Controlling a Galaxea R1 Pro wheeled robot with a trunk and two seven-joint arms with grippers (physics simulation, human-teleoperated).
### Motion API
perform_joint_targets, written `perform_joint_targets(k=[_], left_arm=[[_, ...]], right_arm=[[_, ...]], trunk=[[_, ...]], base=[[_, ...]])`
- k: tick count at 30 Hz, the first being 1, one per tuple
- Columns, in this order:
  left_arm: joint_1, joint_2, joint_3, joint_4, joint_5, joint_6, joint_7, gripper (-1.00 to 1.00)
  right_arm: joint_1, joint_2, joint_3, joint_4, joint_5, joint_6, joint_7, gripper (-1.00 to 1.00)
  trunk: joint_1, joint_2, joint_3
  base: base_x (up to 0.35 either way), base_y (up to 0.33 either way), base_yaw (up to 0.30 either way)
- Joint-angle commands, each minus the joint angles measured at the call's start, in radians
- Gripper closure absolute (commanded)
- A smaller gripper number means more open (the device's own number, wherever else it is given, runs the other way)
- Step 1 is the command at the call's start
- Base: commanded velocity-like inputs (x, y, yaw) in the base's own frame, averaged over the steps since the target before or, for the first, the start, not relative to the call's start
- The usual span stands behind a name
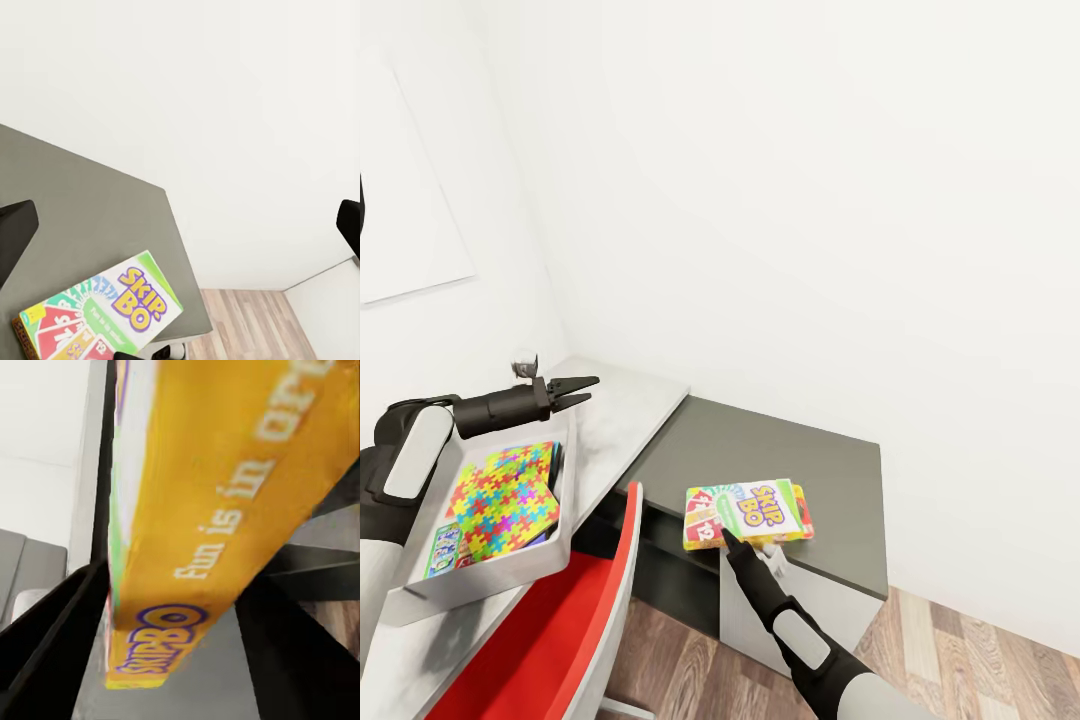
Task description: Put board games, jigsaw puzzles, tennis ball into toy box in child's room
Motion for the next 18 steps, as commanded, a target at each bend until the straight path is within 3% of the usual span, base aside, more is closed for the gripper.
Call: perform_joint_targets(k=[1,18], left_arm=[[-0.001,0.000,0.001,0.000,-0.004,0.004,-0.005,-1.00],[-0.001,0.000,0.002,0.000,-0.003,0.004,-0.008,-1.00]], right_arm=[[-0.001,0.000,0.007,0.003,-0.011,-0.006,0.003,1.00],[-0.002,0.000,0.007,0.003,-0.011,-0.006,0.003,1.00]], trunk=[[0.000,-0.001,-0.001],[0.000,-0.001,-0.001]], base=[[0.000,0.000,0.000],[0.000,0.000,0.000]])
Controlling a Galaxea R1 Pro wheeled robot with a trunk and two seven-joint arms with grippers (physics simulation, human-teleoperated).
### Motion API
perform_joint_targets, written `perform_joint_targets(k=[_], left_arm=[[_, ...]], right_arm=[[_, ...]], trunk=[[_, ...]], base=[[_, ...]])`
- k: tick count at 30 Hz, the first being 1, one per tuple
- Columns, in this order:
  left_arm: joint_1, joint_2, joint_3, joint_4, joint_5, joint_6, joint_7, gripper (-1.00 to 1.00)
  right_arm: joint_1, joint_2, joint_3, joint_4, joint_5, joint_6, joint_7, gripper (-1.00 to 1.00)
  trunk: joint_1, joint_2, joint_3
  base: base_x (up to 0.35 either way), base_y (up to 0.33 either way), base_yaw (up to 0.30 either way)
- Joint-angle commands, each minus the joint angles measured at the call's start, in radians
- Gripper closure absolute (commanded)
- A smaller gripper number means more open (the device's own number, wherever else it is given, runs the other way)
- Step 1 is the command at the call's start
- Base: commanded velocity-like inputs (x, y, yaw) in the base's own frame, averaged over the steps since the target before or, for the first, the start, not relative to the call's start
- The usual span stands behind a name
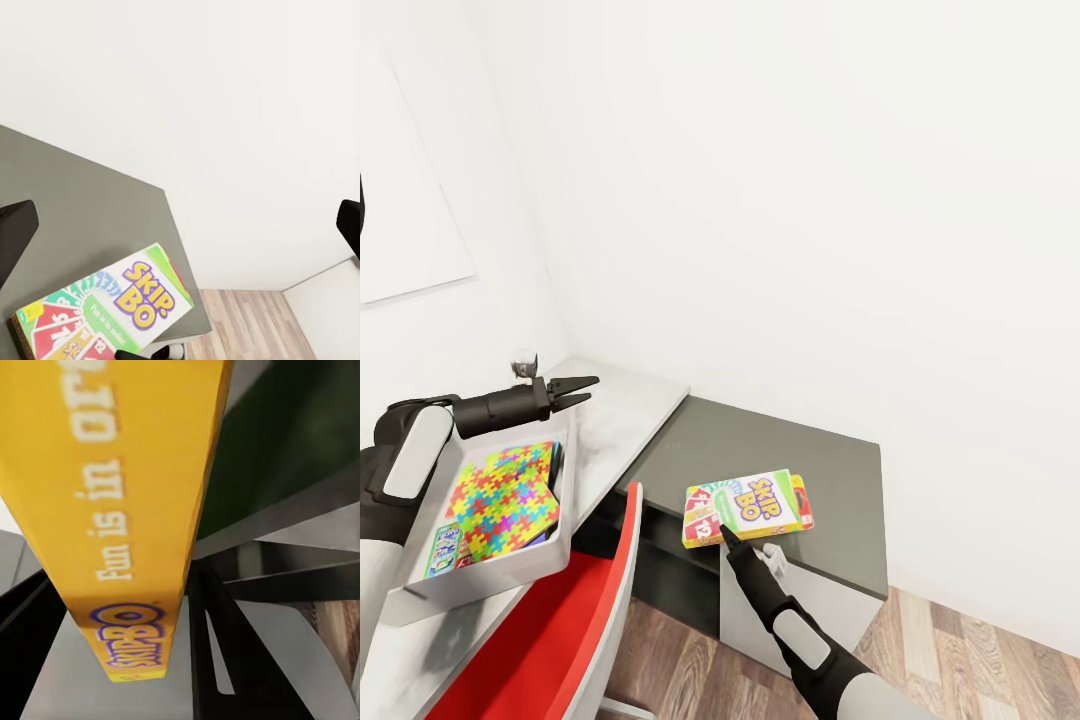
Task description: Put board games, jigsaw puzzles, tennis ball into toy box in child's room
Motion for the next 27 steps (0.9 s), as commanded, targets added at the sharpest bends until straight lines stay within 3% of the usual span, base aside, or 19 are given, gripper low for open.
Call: perform_joint_targets(k=[1,21,27], left_arm=[[-0.001,0.000,0.001,0.000,-0.003,0.004,-0.006,-1.00],[-0.001,-0.011,0.001,0.000,-0.001,0.005,-0.006,-1.00],[-0.001,-0.012,0.001,0.000,-0.002,0.005,-0.006,-1.00]], right_arm=[[-0.001,0.000,0.008,0.003,-0.009,-0.008,0.003,1.00],[0.000,0.000,0.009,-0.088,-0.005,0.002,0.013,1.00],[-0.001,0.000,0.055,-0.125,-0.004,0.008,0.012,1.00]], trunk=[[0.000,-0.001,-0.001],[-0.073,0.132,0.059],[-0.096,0.174,0.077]], base=[[0.000,0.000,0.000],[0.000,0.000,0.000],[0.000,0.000,0.000]])
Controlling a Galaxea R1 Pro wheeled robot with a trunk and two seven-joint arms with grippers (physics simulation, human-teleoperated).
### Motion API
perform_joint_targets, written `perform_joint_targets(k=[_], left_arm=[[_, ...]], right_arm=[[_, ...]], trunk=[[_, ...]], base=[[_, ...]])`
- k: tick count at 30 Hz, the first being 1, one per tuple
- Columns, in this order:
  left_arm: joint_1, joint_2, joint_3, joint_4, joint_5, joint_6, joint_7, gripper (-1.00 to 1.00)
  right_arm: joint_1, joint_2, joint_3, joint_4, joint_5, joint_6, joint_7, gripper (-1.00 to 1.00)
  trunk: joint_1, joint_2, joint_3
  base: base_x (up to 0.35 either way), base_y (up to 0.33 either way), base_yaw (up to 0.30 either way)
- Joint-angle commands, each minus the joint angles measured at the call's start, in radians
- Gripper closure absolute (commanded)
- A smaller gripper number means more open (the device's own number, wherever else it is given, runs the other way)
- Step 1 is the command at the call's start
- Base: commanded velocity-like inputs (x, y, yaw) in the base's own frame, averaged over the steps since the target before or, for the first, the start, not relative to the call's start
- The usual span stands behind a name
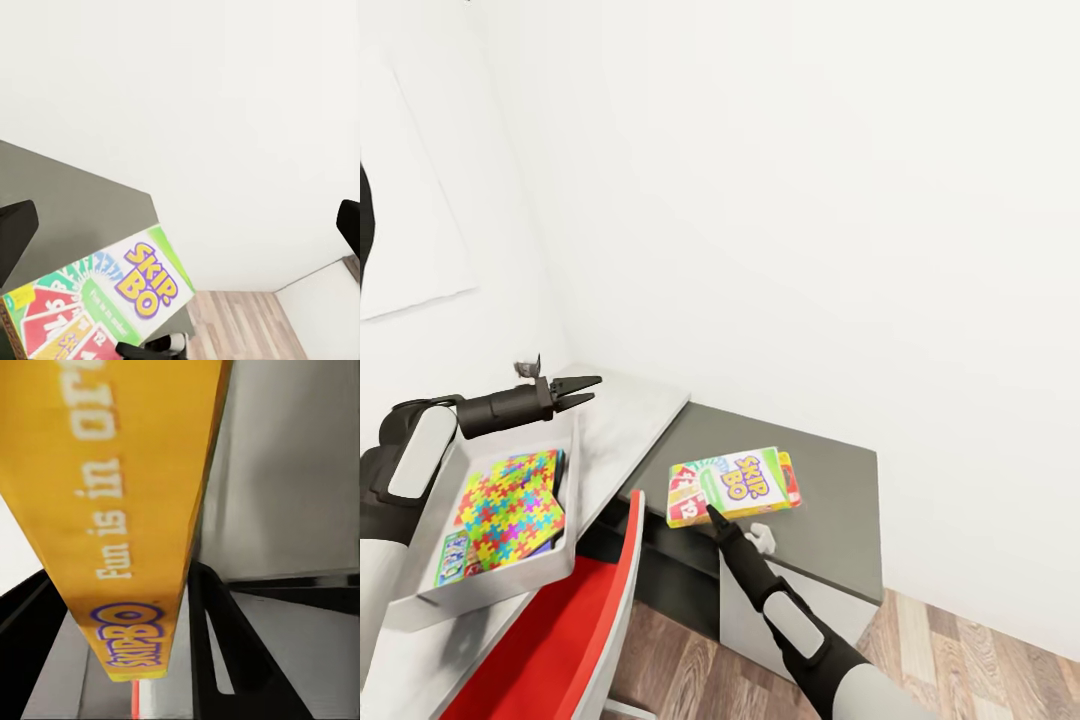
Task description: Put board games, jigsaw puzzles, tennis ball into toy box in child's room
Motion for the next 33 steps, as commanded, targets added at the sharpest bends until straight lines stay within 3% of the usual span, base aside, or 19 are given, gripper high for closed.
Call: perform_joint_targets(k=[1,16,24,33], left_arm=[[-0.001,0.000,0.001,0.000,-0.004,0.003,-0.005,-1.00],[-0.001,0.000,0.001,0.000,-0.006,0.002,-0.005,-1.00],[-0.001,-0.021,0.001,0.000,-0.008,0.002,-0.002,-1.00],[-0.001,-0.024,0.001,-0.002,-0.010,0.002,0.001,-1.00]], right_arm=[[-0.002,0.000,0.009,0.002,-0.009,-0.005,0.002,1.00],[-0.002,0.000,0.010,-0.006,-0.021,0.033,0.014,1.00],[-0.002,0.000,0.007,-0.006,-0.022,0.031,0.029,1.00],[-0.002,0.000,0.000,-0.006,-0.025,0.036,0.034,1.00]], trunk=[[-0.004,0.007,0.002],[-0.061,0.112,0.049],[-0.092,0.168,0.074],[-0.127,0.231,0.102]], base=[[0.000,0.000,0.000],[0.000,0.000,0.000],[0.000,0.000,0.000],[0.000,0.000,0.000]])
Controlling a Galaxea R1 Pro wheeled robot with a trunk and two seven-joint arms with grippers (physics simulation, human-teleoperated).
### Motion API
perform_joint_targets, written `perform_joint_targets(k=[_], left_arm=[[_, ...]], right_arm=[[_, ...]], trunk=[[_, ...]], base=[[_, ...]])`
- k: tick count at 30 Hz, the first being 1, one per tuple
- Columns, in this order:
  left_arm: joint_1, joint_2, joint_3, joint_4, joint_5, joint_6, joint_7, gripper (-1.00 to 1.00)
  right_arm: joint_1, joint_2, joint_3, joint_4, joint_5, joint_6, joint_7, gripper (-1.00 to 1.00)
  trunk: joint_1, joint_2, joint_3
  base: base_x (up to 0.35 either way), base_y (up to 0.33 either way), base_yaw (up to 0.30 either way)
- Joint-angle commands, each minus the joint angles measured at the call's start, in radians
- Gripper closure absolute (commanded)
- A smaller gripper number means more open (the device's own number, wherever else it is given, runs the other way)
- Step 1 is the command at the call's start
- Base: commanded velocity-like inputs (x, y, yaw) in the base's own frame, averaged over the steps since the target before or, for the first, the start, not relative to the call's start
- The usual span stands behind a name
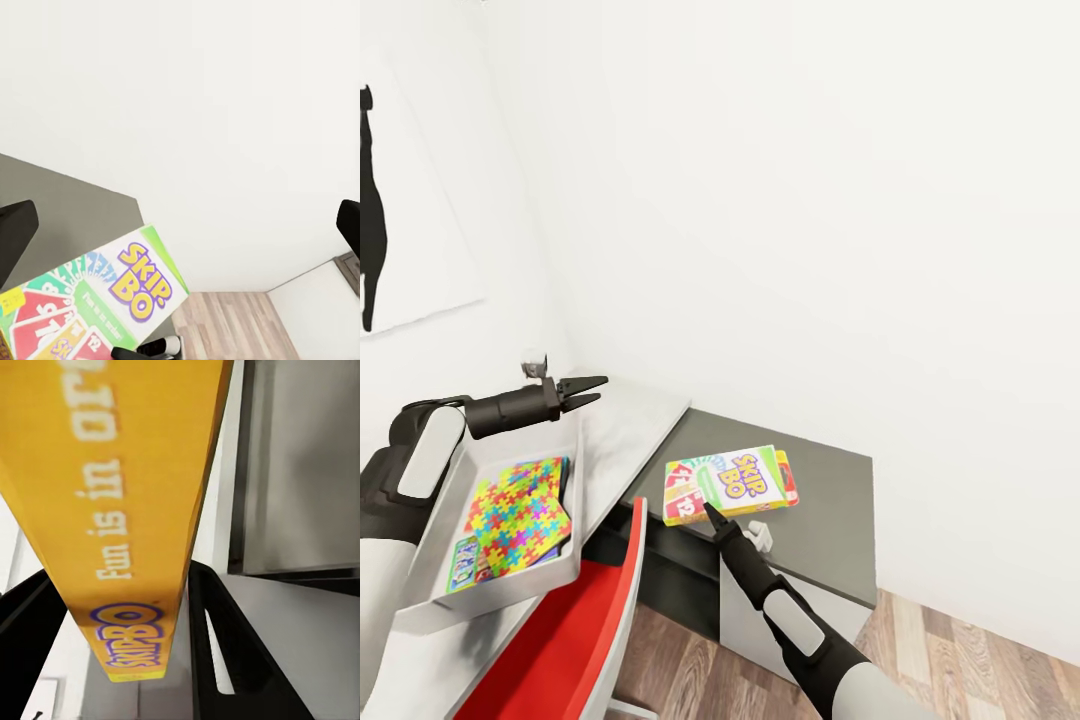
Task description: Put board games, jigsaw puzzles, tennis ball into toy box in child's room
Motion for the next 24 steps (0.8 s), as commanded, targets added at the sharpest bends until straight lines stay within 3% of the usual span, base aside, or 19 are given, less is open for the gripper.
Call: perform_joint_targets(k=[1,24], left_arm=[[-0.001,0.000,0.001,0.000,-0.004,0.003,-0.005,-1.00],[-0.001,0.000,0.000,0.000,-0.004,0.003,-0.005,-1.00]], right_arm=[[-0.002,0.000,0.006,0.002,-0.008,-0.004,0.004,1.00],[0.000,0.000,0.004,0.002,-0.007,-0.007,0.007,1.00]], trunk=[[-0.004,0.006,0.002],[-0.092,0.167,0.074]], base=[[0.000,0.000,0.000],[0.000,0.000,0.000]])
